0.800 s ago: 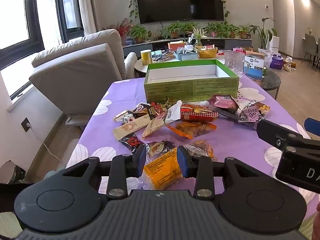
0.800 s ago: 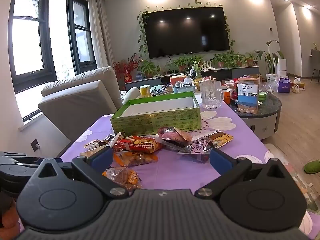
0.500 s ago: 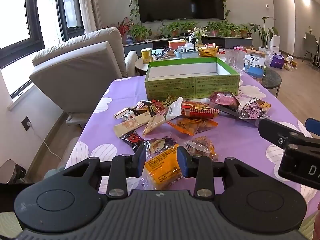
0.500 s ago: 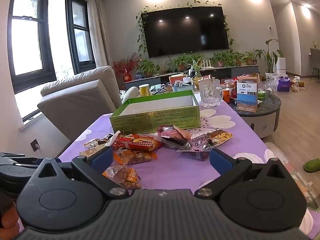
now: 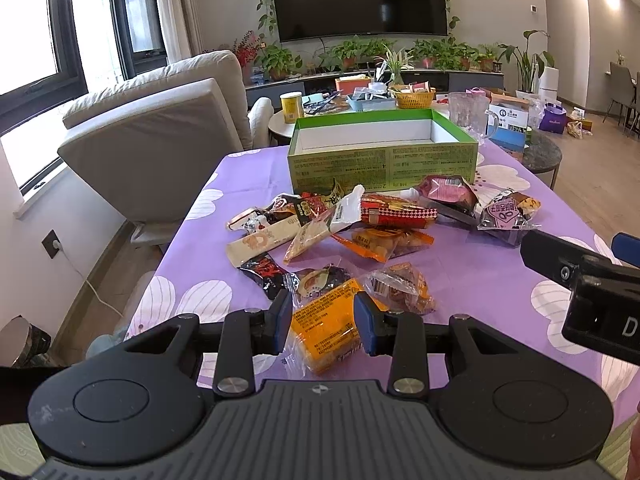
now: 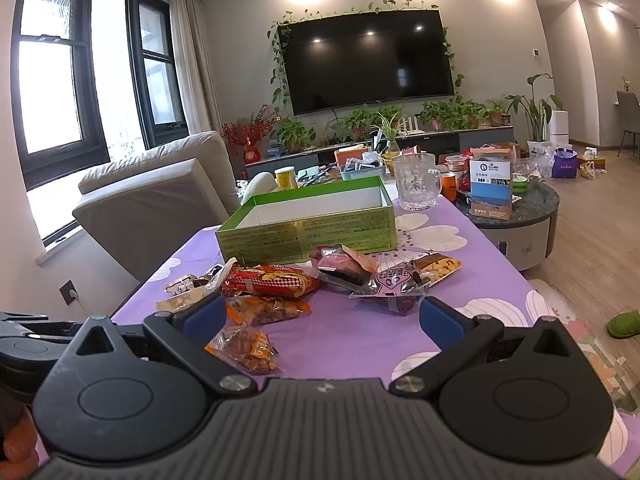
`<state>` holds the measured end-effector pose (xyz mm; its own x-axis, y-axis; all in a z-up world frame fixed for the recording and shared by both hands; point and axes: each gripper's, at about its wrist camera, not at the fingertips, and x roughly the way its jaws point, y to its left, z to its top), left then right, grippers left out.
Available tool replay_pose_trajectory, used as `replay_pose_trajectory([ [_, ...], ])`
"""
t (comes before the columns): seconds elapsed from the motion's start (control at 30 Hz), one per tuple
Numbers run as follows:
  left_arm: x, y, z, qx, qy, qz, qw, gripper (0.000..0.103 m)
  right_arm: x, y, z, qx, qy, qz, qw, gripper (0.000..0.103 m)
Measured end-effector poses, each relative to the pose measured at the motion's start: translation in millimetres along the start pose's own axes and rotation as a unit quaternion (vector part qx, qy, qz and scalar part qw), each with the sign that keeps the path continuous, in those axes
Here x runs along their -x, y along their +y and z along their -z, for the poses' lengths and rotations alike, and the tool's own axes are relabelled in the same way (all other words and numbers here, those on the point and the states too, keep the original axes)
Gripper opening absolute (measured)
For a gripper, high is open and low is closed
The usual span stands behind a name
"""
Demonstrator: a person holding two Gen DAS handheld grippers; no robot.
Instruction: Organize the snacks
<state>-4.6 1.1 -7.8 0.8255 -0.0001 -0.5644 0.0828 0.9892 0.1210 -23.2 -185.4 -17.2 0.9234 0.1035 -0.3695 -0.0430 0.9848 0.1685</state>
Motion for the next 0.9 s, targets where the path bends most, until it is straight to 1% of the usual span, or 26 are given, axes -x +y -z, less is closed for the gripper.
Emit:
replay_pose_trajectory([
  [0.4, -2.3, 1.4, 2.0, 0.005, 0.005, 0.002, 1.0, 0.033, 0.8, -3.6, 2.6, -0.006, -0.001, 0.005, 1.0, 0.059],
  [0.57, -2.8, 6.6, -0.8, 0.011, 0.009, 0.012, 0.9998, 0.033, 1.4, -4.0, 2.8, -0.005, -0.001, 0.006, 1.0, 0.059],
  [0.7, -1.4, 12.7, -2.6, 0.01, -0.006, 0.0, 0.9999, 0.033, 1.0, -4.0, 2.7, -0.006, -0.001, 0.006, 1.0, 0.059],
  [0.9, -1.5, 29.4, -7.7, 0.029, -0.007, -0.001, 0.9995, 0.033, 2.4, -4.6, 2.7, -0.003, -0.002, 0.006, 1.0, 0.059],
])
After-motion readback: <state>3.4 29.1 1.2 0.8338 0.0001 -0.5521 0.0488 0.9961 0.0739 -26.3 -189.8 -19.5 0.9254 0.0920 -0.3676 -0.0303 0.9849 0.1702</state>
